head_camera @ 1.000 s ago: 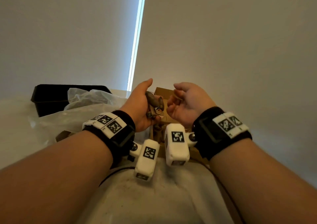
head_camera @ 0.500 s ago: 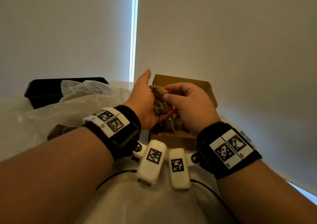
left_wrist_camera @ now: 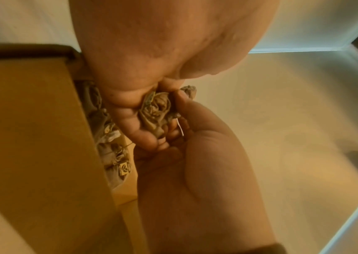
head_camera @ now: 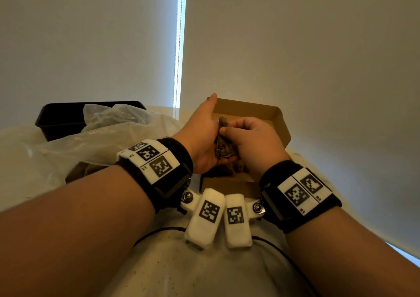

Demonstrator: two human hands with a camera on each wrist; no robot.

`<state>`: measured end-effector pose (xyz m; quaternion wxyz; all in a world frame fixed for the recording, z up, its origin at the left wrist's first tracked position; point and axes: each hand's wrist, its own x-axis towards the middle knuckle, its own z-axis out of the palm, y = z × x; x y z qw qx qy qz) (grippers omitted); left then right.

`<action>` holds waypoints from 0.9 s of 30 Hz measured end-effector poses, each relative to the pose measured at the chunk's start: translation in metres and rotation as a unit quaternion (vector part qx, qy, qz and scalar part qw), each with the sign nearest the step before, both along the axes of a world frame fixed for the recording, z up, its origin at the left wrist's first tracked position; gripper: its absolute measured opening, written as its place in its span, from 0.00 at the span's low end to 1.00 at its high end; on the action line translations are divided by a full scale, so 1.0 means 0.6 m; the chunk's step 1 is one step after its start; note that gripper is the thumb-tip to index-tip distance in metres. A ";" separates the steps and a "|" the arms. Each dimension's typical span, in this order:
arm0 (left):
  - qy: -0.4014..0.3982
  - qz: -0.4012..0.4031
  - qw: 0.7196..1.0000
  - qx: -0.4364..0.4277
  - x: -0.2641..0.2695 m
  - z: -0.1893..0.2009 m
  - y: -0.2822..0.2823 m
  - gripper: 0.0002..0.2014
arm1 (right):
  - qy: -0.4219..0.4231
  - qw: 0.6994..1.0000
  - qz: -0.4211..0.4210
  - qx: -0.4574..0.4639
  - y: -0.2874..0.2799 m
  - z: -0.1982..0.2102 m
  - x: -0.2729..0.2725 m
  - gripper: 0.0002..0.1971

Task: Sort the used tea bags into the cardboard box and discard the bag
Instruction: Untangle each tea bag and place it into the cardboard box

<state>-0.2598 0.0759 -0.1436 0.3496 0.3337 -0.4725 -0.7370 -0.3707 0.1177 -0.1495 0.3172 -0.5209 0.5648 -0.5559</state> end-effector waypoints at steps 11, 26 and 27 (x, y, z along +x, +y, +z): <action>-0.009 0.071 0.997 0.015 0.017 0.005 -0.020 0.34 | -0.272 0.962 0.012 -0.033 0.005 0.023 0.003 0.08; -0.020 0.138 0.990 -0.015 0.036 -0.005 -0.043 0.14 | -0.476 0.864 0.129 -0.099 0.027 0.048 -0.009 0.21; -0.018 0.143 0.989 -0.018 0.036 -0.005 -0.043 0.13 | -0.481 0.860 0.138 -0.101 0.028 0.049 -0.010 0.21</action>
